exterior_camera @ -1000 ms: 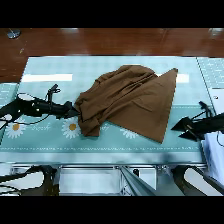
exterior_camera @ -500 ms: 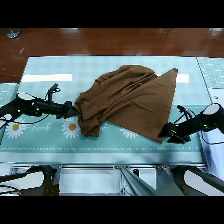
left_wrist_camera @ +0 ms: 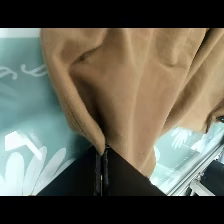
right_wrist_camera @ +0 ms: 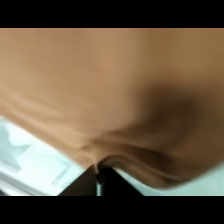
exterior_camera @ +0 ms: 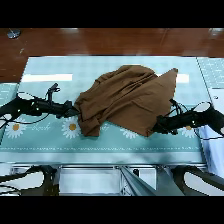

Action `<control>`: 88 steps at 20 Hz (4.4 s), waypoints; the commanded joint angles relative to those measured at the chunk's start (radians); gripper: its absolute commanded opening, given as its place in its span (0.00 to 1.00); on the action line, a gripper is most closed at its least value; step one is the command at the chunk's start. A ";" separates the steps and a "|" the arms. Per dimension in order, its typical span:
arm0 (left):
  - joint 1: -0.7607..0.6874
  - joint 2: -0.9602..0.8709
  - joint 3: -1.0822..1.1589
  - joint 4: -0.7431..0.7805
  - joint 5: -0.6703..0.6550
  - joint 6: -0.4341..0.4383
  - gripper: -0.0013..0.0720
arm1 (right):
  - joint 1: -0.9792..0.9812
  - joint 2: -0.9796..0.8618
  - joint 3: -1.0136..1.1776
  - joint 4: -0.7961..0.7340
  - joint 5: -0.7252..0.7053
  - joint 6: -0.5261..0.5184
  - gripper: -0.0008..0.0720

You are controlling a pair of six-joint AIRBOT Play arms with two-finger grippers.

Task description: Fold the shirts.

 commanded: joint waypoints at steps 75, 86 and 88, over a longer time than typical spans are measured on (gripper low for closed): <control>-0.013 -0.210 0.624 0.785 -0.303 -0.372 0.05 | -0.051 -0.589 1.045 -0.296 0.307 0.033 0.04; 0.046 -0.034 0.436 0.842 -0.394 -0.471 0.98 | -0.192 -0.364 0.837 -0.288 0.299 0.025 0.86; 0.123 0.087 0.267 0.813 -0.352 -0.471 0.98 | -0.251 -0.230 0.634 -0.248 0.206 -0.017 0.86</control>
